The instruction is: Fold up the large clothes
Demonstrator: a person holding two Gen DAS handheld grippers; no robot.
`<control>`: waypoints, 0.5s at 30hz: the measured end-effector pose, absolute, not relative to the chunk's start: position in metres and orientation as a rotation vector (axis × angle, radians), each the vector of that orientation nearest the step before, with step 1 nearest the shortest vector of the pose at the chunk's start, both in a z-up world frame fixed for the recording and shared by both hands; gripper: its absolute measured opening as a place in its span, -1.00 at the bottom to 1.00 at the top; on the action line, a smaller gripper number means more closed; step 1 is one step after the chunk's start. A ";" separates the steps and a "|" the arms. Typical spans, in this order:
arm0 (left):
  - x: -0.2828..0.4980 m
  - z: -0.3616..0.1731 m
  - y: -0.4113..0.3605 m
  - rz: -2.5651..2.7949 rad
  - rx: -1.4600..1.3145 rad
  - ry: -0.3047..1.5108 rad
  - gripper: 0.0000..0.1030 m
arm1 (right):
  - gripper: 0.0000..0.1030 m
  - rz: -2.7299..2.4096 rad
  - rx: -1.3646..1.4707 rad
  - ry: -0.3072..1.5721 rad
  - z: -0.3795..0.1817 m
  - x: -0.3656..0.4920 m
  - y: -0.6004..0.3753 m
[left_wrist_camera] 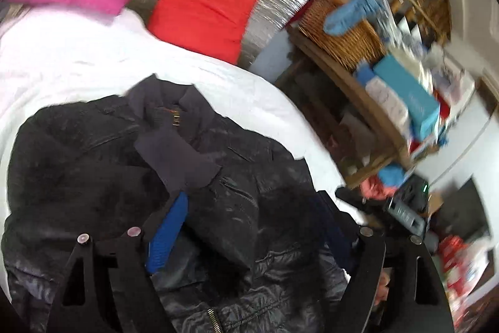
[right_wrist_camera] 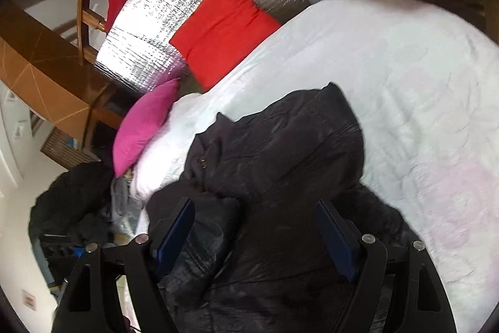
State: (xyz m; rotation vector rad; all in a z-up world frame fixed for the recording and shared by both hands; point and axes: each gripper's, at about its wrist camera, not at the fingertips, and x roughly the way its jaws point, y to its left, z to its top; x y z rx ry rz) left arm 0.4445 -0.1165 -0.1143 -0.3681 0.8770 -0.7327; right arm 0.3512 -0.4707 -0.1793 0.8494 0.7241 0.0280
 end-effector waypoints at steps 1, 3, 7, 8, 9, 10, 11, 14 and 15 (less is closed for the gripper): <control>0.447 -0.115 -0.107 -0.718 -0.394 0.878 0.61 | 0.60 0.034 0.853 0.725 -0.179 0.352 -0.468; 0.453 -0.117 -0.085 -0.670 -0.446 0.878 0.61 | 0.60 0.054 0.816 0.729 -0.176 0.355 -0.456; 0.460 -0.123 -0.033 -0.415 -0.434 0.877 0.61 | 0.60 0.080 0.620 0.748 -0.162 0.366 -0.413; 0.462 -0.128 -0.020 -0.326 -0.419 0.890 0.61 | 0.60 0.099 0.554 0.753 -0.157 0.368 -0.396; 0.463 -0.132 -0.013 -0.277 -0.414 0.899 0.61 | 0.60 0.108 0.503 0.755 -0.153 0.371 -0.383; 0.464 -0.139 -0.002 -0.200 -0.405 0.918 0.61 | 0.60 0.120 0.427 0.754 -0.149 0.373 -0.362; 0.466 -0.148 0.006 -0.131 -0.392 0.947 0.61 | 0.61 0.126 0.375 0.752 -0.148 0.374 -0.347; 0.467 -0.169 0.010 -0.064 -0.362 1.014 0.59 | 0.61 0.129 0.203 0.758 -0.150 0.380 -0.297; 0.468 -0.173 0.008 -0.059 -0.348 1.027 0.59 | 0.61 0.128 0.150 0.766 -0.153 0.381 -0.283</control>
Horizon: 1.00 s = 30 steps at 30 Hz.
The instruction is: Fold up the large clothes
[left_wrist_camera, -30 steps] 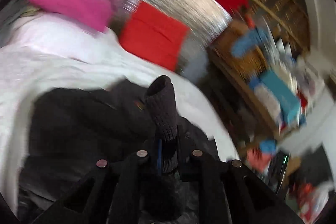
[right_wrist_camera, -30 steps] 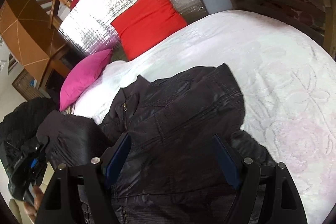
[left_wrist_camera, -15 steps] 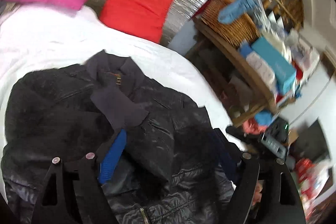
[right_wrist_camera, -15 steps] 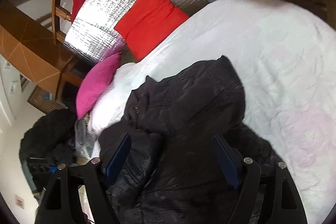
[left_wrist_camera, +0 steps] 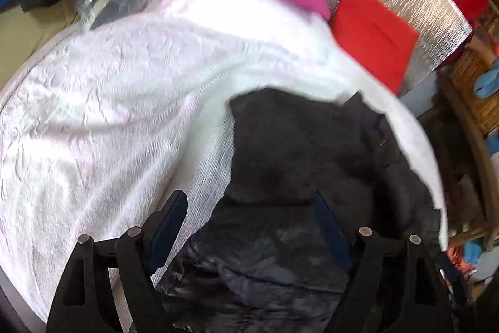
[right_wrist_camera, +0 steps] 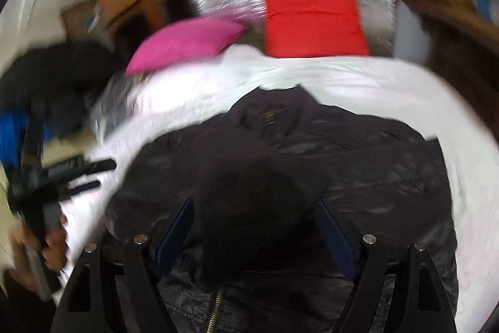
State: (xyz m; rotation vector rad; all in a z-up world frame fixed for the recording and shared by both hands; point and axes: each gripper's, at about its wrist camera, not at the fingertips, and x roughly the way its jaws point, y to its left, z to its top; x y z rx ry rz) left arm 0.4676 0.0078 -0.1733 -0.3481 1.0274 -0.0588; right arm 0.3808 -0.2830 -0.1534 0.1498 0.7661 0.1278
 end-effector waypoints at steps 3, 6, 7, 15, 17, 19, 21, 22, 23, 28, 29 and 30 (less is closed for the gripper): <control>0.468 -0.188 -0.013 -0.016 -0.212 1.064 0.59 | 0.61 0.072 -0.056 0.789 -0.167 0.385 -0.245; 0.466 -0.200 -0.027 -0.004 -0.116 1.090 0.59 | 0.61 -0.041 -0.124 0.815 -0.178 0.387 -0.250; 0.465 -0.202 -0.028 -0.006 -0.108 1.095 0.60 | 0.61 -0.064 -0.072 0.835 -0.179 0.386 -0.266; 0.460 -0.212 -0.040 -0.064 -0.063 1.119 0.65 | 0.61 0.043 0.577 1.038 -0.213 0.371 -0.397; 0.459 -0.215 -0.043 -0.069 -0.042 1.114 0.65 | 0.61 0.100 0.774 1.068 -0.234 0.367 -0.423; 0.459 -0.215 -0.046 -0.070 -0.027 1.108 0.65 | 0.61 0.166 0.902 1.072 -0.244 0.364 -0.437; 0.465 -0.216 -0.045 -0.064 -0.019 1.107 0.65 | 0.61 0.201 0.985 1.072 -0.249 0.360 -0.448; 0.465 -0.217 -0.045 -0.062 -0.015 1.106 0.65 | 0.61 0.210 1.021 1.062 -0.250 0.358 -0.452; 0.467 -0.218 -0.046 -0.058 -0.012 1.107 0.65 | 0.61 0.215 1.053 1.043 -0.249 0.355 -0.458; 0.478 -0.223 -0.055 -0.038 -0.019 1.117 0.65 | 0.61 0.119 0.831 0.921 -0.211 0.345 -0.458; 0.478 -0.223 -0.056 -0.034 -0.019 1.116 0.65 | 0.61 0.119 0.827 0.886 -0.204 0.342 -0.458; 0.479 -0.223 -0.057 -0.033 -0.013 1.113 0.65 | 0.61 0.094 0.822 0.851 -0.198 0.340 -0.458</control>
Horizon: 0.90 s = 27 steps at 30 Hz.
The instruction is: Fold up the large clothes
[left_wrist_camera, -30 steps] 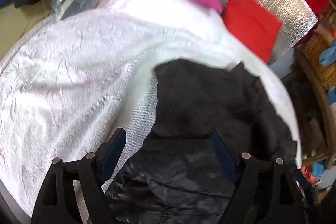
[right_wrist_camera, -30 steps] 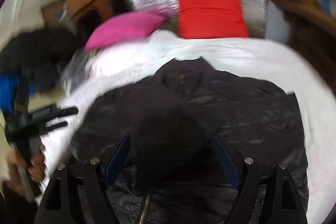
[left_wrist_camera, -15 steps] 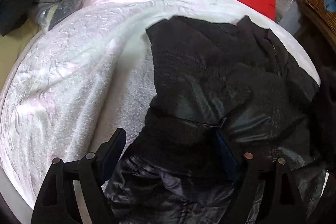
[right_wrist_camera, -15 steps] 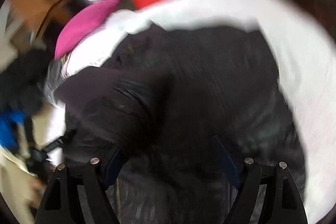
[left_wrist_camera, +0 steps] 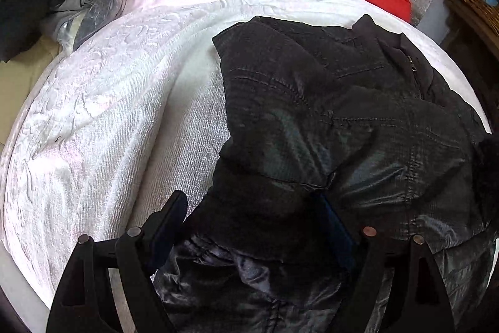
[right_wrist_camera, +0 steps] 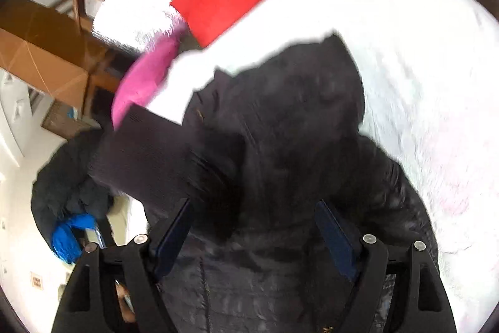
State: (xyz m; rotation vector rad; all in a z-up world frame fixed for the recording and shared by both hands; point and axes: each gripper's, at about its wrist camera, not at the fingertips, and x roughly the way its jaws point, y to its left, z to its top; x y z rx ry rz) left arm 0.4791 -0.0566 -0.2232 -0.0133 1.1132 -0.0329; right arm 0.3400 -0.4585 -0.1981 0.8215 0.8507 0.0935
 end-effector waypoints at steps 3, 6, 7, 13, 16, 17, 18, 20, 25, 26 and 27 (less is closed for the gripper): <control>0.474 -0.222 -0.054 -0.035 -0.005 1.107 0.65 | 0.61 0.009 0.665 0.794 -0.182 0.340 -0.443; 0.472 -0.223 -0.051 -0.046 -0.025 1.112 0.65 | 0.61 0.034 0.696 0.820 -0.194 0.354 -0.434; 0.472 -0.224 -0.049 -0.052 -0.037 1.117 0.65 | 0.61 0.037 0.717 0.835 -0.199 0.357 -0.437; 0.470 -0.221 -0.032 -0.057 -0.065 1.119 0.65 | 0.61 0.074 0.945 0.784 -0.214 0.360 -0.468; 0.470 -0.220 -0.030 -0.052 -0.048 1.112 0.65 | 0.61 0.049 1.009 0.706 -0.210 0.345 -0.492; 0.469 -0.219 -0.032 -0.051 -0.047 1.114 0.65 | 0.61 0.054 1.045 0.694 -0.213 0.340 -0.499; 0.470 -0.219 -0.033 -0.049 -0.047 1.115 0.65 | 0.61 0.068 1.100 0.678 -0.217 0.337 -0.505; 0.470 -0.218 -0.034 -0.041 -0.047 1.116 0.65 | 0.62 0.061 1.118 0.690 -0.221 0.340 -0.507; 0.471 -0.217 -0.036 -0.027 -0.078 1.122 0.65 | 0.62 0.017 0.935 0.812 -0.218 0.358 -0.488; 0.471 -0.217 -0.035 -0.027 -0.090 1.126 0.65 | 0.60 -0.016 0.891 0.843 -0.219 0.359 -0.485; 0.471 -0.216 -0.032 -0.030 -0.106 1.128 0.65 | 0.60 -0.043 0.850 0.864 -0.220 0.360 -0.481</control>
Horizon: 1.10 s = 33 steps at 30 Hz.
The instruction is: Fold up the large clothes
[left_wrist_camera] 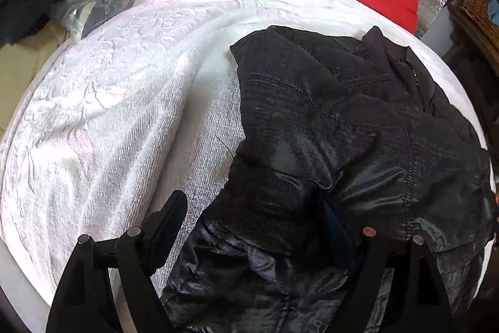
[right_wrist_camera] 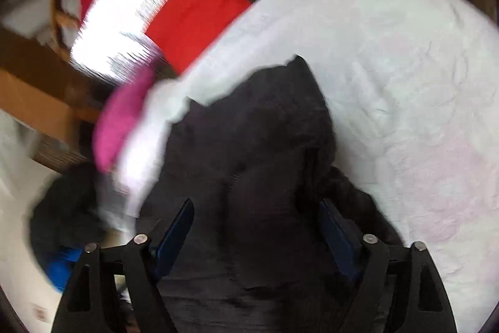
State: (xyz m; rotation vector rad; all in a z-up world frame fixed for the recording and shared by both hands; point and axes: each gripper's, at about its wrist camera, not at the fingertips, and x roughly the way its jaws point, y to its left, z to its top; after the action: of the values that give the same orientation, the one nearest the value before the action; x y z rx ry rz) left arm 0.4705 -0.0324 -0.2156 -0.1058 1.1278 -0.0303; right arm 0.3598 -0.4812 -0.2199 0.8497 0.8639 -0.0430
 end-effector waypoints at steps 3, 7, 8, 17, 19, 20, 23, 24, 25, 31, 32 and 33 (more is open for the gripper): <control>0.468 -0.206 -0.026 -0.049 -0.130 1.100 0.65 | 0.59 -0.051 0.803 0.811 -0.210 0.356 -0.480; 0.462 -0.194 -0.029 -0.044 -0.074 1.038 0.65 | 0.58 -0.068 0.668 0.785 -0.201 0.361 -0.464; 0.463 -0.198 -0.033 -0.037 -0.041 1.050 0.65 | 0.54 -0.087 0.620 0.828 -0.205 0.368 -0.456; 0.457 -0.193 -0.041 -0.071 0.012 1.037 0.64 | 0.31 -0.203 0.466 0.920 -0.210 0.380 -0.438; 0.450 -0.182 -0.048 -0.105 0.022 0.983 0.64 | 0.31 -0.199 0.415 0.851 -0.196 0.374 -0.430; 0.446 -0.176 -0.055 -0.132 0.034 0.954 0.64 | 0.31 -0.178 0.385 0.811 -0.189 0.375 -0.423; 0.441 -0.178 -0.078 -0.206 0.070 0.947 0.64 | 0.31 -0.124 0.326 0.768 -0.181 0.375 -0.402; 0.442 -0.182 -0.086 -0.215 0.080 0.963 0.64 | 0.31 -0.105 0.315 0.773 -0.182 0.377 -0.397; 0.443 -0.190 -0.094 -0.223 0.095 0.986 0.64 | 0.31 -0.096 0.293 0.794 -0.185 0.382 -0.390; 0.447 -0.213 -0.116 -0.228 0.161 1.037 0.65 | 0.31 -0.230 0.295 0.872 -0.205 0.401 -0.398; 0.447 -0.213 -0.115 -0.233 0.152 1.038 0.65 | 0.31 -0.219 0.359 0.877 -0.207 0.400 -0.410; 0.446 -0.211 -0.111 -0.234 0.149 1.039 0.65 | 0.33 -0.206 0.394 0.882 -0.209 0.398 -0.417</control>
State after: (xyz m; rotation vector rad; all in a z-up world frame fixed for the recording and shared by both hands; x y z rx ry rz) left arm 0.4457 -0.1107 -0.2112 0.1489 1.0385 -0.2336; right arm 0.3985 -0.4166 -0.2092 0.3935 0.8821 -0.2057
